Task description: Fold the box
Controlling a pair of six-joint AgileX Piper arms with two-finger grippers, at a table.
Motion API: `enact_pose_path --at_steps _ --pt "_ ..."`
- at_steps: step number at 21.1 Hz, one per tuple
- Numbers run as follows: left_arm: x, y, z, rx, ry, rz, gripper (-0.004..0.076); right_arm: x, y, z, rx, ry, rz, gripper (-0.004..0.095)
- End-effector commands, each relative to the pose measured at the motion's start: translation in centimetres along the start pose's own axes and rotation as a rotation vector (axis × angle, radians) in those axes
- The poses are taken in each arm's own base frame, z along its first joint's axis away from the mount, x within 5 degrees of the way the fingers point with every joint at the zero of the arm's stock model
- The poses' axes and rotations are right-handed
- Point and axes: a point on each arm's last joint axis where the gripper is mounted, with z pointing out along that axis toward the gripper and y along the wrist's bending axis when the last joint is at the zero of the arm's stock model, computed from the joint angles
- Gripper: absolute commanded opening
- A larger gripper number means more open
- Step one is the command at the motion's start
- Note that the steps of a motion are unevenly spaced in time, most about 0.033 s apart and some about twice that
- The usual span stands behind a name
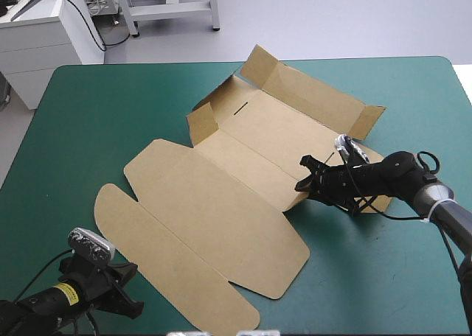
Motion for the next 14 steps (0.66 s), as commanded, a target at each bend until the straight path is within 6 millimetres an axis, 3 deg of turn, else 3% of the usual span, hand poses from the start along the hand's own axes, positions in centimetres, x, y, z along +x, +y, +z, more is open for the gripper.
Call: enact_pose_path --at_steps 1,9,14 --pt "-1.3 -0.1 -0.6 0.004 -0.082 -0.016 -0.0008 -0.1 1.4 -1.0 -0.058 -0.022 -0.028 0.0004" --pt "-1.3 -0.1 -0.6 0.004 -0.082 -0.016 -0.0008 -0.5 1.4 -1.1 -0.047 -0.063 -0.056 -0.0008" --pt "-1.3 -0.1 -0.6 0.004 -0.082 -0.016 -0.0008 -1.4 2.6 -2.3 0.046 -0.062 -0.263 -0.0003"
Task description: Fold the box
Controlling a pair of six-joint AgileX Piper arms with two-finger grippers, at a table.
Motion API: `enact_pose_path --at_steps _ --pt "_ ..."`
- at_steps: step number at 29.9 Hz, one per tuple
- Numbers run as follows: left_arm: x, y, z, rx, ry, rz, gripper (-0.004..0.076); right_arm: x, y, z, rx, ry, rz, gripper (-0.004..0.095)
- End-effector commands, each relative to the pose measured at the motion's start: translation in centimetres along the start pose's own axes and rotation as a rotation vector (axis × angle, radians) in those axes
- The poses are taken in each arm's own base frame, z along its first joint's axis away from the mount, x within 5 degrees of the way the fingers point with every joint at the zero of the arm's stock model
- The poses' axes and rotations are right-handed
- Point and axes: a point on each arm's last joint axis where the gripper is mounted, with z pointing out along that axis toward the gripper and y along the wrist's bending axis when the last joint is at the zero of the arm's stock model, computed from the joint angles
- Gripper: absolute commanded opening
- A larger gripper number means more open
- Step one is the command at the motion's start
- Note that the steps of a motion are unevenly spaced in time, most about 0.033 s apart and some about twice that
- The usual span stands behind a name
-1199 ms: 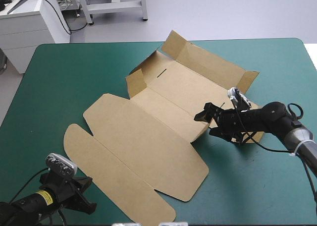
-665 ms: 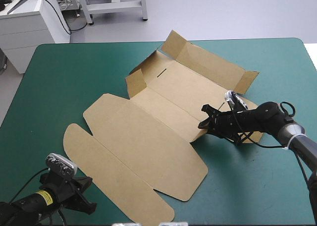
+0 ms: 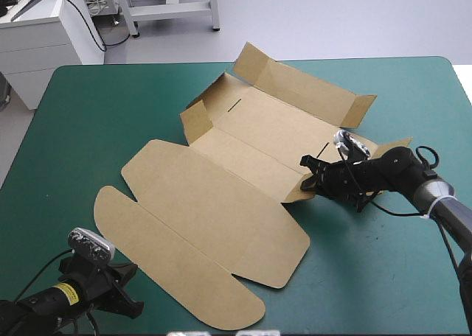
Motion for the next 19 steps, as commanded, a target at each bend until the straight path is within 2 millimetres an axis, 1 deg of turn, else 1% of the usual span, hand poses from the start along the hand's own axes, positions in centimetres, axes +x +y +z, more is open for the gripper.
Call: enact_pose_path --at_steps 1,4,8,14,19 --pt "-1.3 -0.1 -0.6 0.004 -0.082 -0.016 -0.0008 -1.2 2.2 -2.3 0.024 -0.035 -0.175 -0.0003" --pt "-1.3 -0.1 -0.6 0.004 -0.082 -0.016 -0.0008 -2.0 2.9 -3.4 0.093 -0.016 -0.288 -0.0003" --pt "-1.3 -0.1 -0.6 0.004 -0.082 -0.016 -0.0008 -2.8 3.5 -3.9 0.173 0.088 -0.376 -0.0003" --pt "-1.3 -0.1 -0.6 0.004 -0.082 -0.016 -0.0008 -4.9 4.3 -3.5 0.219 0.147 -0.441 -0.0004" --pt "-1.3 -0.1 -0.6 0.004 -0.082 -0.016 -0.0008 -6.8 5.1 -3.3 0.250 0.196 -0.543 -0.0004"
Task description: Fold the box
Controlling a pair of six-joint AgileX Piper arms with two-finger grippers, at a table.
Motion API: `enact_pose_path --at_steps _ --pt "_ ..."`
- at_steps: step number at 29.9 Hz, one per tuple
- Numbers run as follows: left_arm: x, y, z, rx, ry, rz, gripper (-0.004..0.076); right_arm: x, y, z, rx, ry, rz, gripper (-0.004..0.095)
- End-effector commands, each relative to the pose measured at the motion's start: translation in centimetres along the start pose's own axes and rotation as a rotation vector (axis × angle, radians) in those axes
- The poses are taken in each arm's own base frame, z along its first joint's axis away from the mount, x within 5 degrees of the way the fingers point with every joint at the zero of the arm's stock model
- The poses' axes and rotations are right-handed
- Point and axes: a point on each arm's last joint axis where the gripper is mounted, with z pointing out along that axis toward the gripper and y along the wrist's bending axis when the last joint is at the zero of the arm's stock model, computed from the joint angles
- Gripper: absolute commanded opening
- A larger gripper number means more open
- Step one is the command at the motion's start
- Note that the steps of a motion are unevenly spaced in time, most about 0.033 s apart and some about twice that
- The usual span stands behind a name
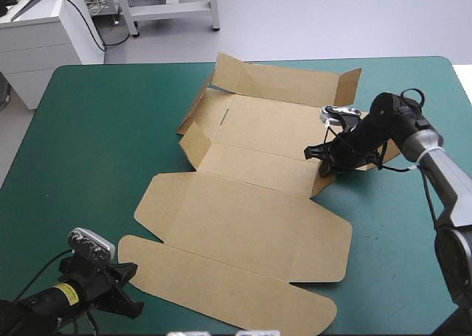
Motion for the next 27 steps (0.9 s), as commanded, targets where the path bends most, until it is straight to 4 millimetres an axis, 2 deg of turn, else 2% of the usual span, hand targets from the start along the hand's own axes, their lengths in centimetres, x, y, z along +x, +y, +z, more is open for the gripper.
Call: enact_pose_path --at_steps 1,5,8,15,19,27 --pt "-1.3 -0.1 -0.6 0.004 -0.082 -0.016 -0.0008 -1.2 0.9 -2.4 0.015 -0.034 -0.124 -0.0004" --pt "-1.3 -0.1 -0.6 0.004 -0.082 -0.016 -0.0008 -2.5 0.6 -2.3 0.109 -0.018 -0.204 -0.0004" --pt "-1.3 -0.1 -0.6 0.004 -0.082 -0.016 -0.0008 -3.1 1.2 -1.7 0.170 -0.001 -0.337 -0.0004" --pt "-1.3 -0.1 -0.6 0.004 -0.082 -0.015 -0.0008 -4.5 4.3 0.2 0.263 0.034 -0.606 -0.0004" --pt "-1.3 -0.1 -0.6 0.004 -0.082 -0.015 -0.0008 -5.1 6.5 1.0 0.340 0.040 -0.819 -0.0019" --pt "-1.3 -0.1 -0.6 0.003 -0.084 -0.015 -0.0008 -5.3 9.5 2.0 0.331 0.058 -1.191 -0.0019"
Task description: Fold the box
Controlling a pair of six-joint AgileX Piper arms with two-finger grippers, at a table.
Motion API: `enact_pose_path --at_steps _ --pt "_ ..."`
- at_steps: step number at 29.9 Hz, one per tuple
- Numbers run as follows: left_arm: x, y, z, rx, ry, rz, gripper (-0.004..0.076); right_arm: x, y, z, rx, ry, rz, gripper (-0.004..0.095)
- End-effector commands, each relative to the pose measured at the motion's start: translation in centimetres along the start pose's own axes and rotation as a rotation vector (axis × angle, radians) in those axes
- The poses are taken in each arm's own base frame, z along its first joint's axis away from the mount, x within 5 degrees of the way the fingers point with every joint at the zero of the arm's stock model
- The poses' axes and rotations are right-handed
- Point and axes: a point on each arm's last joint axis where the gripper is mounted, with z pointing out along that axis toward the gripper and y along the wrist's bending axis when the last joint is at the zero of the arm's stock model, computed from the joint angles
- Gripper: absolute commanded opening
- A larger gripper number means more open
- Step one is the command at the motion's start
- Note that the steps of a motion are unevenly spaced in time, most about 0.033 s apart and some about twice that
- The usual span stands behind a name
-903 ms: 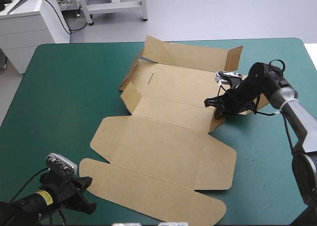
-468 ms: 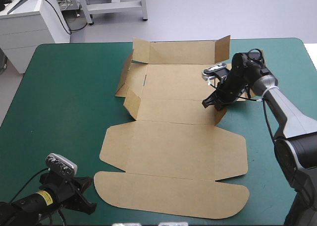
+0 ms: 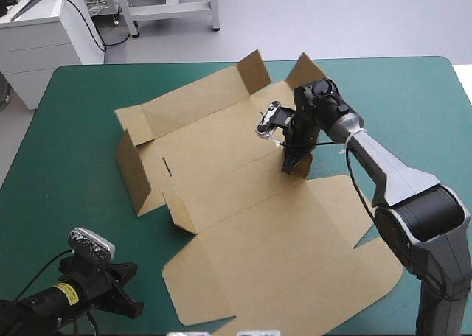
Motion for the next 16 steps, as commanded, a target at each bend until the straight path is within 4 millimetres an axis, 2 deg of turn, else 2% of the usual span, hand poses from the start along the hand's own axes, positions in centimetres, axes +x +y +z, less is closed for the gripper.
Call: enact_pose_path --at_steps 1,4,9,16 --pt "-1.3 -0.1 -0.6 0.003 -0.084 -0.015 -0.0008 -0.7 0.2 -3.3 0.090 -0.054 -0.227 -0.0019" --pt "-1.3 -0.1 -0.6 0.003 -0.084 -0.015 -0.0008 -1.2 0.3 -3.4 0.149 -0.051 -0.364 -0.0019" --pt "-1.3 -0.1 -0.6 0.003 -0.084 -0.015 -0.0008 -2.7 -0.3 -3.8 0.283 -0.153 -0.404 -0.0019" --pt "-1.4 -0.1 -0.6 0.003 -0.086 -0.015 -0.0008 -4.3 0.4 -4.1 0.353 -0.232 -0.566 -0.0019"
